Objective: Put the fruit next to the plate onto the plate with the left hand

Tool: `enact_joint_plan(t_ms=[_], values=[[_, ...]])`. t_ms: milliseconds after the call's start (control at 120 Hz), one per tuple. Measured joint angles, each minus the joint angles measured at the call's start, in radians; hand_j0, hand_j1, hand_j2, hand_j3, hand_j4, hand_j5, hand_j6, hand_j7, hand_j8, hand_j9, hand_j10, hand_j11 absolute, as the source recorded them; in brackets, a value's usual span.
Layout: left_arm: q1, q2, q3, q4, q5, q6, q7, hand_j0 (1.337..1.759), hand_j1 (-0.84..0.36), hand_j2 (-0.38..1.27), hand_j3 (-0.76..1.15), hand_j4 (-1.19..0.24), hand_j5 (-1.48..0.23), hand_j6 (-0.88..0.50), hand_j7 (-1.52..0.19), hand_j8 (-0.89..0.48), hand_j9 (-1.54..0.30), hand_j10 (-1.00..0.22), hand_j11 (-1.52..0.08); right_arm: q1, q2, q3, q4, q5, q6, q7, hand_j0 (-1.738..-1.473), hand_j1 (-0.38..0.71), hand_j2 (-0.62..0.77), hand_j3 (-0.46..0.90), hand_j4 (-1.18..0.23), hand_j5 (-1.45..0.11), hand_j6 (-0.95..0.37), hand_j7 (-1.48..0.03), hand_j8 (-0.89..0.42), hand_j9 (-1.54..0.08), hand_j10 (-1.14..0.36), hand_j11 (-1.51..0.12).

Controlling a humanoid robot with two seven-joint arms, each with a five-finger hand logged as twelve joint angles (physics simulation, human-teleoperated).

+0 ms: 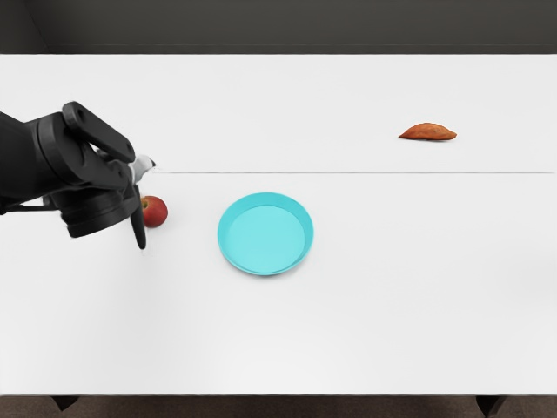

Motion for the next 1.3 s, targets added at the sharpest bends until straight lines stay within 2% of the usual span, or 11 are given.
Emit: enact_joint_plan(t_ms=[117, 217, 300, 950, 1300], values=[[0.021, 0.0, -0.012, 0.062, 0.028, 0.003, -0.001, 1.658, 0.28, 0.01, 0.0, -0.06, -0.07, -0.06, -0.07, -0.06, -0.07, -0.06, -0.07, 0.0, 0.0, 0.0, 0.0, 0.0, 0.0, 0.0, -1.658, -0.33, 0.0, 0.0, -0.02, -0.02, -0.02, -0.02, -0.02, -0.02, -0.02, -0.02], [0.077, 0.0, -0.038, 0.087, 0.106, 0.003, -0.005, 1.658, 0.28, 0.01, 0.0, -0.06, -0.08, -0.06, -0.08, -0.06, -0.08, -0.06, -0.08, 0.0, 0.0, 0.0, 0.0, 0.0, 0.0, 0.0, -1.658, -0.33, 0.0, 0.0, -0.02, -0.02, -0.02, -0.02, -0.02, -0.02, -0.02, -0.02], [0.087, 0.0, -0.049, 0.1, 0.143, 0.002, -0.006, 1.658, 0.25, 0.02, 0.0, -0.08, -0.11, -0.08, -0.11, -0.08, -0.11, -0.08, -0.11, 0.0, 0.0, 0.0, 0.0, 0.0, 0.0, 0.0, -1.658, -0.33, 0.0, 0.0, -0.02, -0.02, -0.02, -0.02, -0.02, -0.02, -0.02, -0.02], [0.159, 0.0, -0.013, 0.132, 0.176, 0.005, -0.002, 1.658, 0.03, 0.05, 0.0, -0.26, -0.34, -0.26, -0.34, -0.26, -0.34, -0.26, -0.34, 0.0, 0.0, 0.0, 0.0, 0.0, 0.0, 0.0, -1.658, -0.33, 0.0, 0.0, -0.02, -0.02, -0.02, -0.02, -0.02, -0.02, -0.02, -0.02], [0.158, 0.0, -0.025, 0.14, 0.174, 0.005, -0.001, 1.658, -0.01, 0.06, 0.0, -0.3, -0.38, -0.3, -0.38, -0.3, -0.38, -0.3, -0.38, 0.0, 0.0, 0.0, 0.0, 0.0, 0.0, 0.0, -1.658, -0.33, 0.0, 0.0, -0.02, -0.02, -0.02, -0.02, -0.02, -0.02, -0.02, -0.02]])
